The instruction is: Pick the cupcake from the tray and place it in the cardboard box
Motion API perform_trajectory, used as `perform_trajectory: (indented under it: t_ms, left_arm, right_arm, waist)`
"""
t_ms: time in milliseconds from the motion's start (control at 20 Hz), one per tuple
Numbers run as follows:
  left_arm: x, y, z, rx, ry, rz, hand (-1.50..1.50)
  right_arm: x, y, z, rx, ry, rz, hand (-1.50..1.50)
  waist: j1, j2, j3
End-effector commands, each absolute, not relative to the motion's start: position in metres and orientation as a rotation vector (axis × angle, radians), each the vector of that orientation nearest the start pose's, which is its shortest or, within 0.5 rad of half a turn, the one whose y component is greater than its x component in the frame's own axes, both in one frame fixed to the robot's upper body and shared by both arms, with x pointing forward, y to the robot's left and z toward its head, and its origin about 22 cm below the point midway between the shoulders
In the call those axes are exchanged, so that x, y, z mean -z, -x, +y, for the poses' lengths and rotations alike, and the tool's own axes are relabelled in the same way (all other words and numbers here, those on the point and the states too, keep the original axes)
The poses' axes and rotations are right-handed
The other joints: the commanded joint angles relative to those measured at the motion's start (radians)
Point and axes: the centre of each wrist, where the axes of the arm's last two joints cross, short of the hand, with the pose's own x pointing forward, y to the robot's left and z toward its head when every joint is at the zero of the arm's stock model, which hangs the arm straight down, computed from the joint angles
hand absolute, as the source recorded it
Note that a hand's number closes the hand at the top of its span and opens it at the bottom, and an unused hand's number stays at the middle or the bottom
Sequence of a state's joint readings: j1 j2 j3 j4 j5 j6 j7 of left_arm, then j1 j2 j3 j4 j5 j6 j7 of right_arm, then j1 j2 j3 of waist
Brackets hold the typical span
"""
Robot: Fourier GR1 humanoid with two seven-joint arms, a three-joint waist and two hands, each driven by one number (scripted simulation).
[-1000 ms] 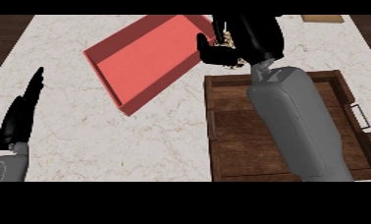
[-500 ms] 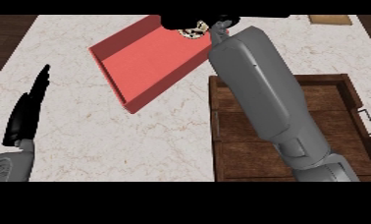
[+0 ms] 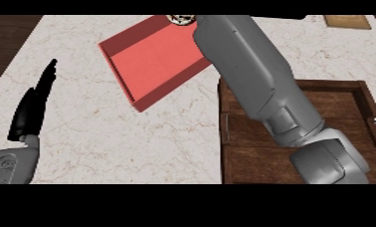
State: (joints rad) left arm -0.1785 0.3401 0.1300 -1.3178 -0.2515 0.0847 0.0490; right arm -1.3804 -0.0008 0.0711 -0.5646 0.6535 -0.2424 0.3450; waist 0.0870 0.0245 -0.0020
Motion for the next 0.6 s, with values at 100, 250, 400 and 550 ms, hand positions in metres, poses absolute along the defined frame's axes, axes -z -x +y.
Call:
perform_trajectory:
  t_ms: [100,250,400,550]
  left_arm:
    - [-0.022,-0.286,0.337,0.293,-0.608,-1.434,0.0]
    - [-0.026,-0.29,0.33,0.296,-0.564,-1.446,0.0]
    - [-0.028,-0.293,0.323,0.314,-0.565,-1.463,0.0]
    - [-0.035,-0.3,0.322,0.318,-0.561,-1.463,0.0]
  right_arm:
    - [-0.21,-0.449,-0.018,-0.756,0.749,-1.613,1.5]
    - [-0.194,-0.453,-0.025,-0.69,0.794,-1.575,1.5]
    - [-0.178,-0.455,-0.034,-0.621,0.695,-1.478,-1.5]
    - [-0.164,-0.457,-0.041,-0.617,0.682,-1.458,-1.5]
  waist:
    - [0.03,0.014,-0.001]
    - [0.038,0.016,-0.001]
    - [0.061,0.023,0.0]
    - [0.06,0.029,0.0]
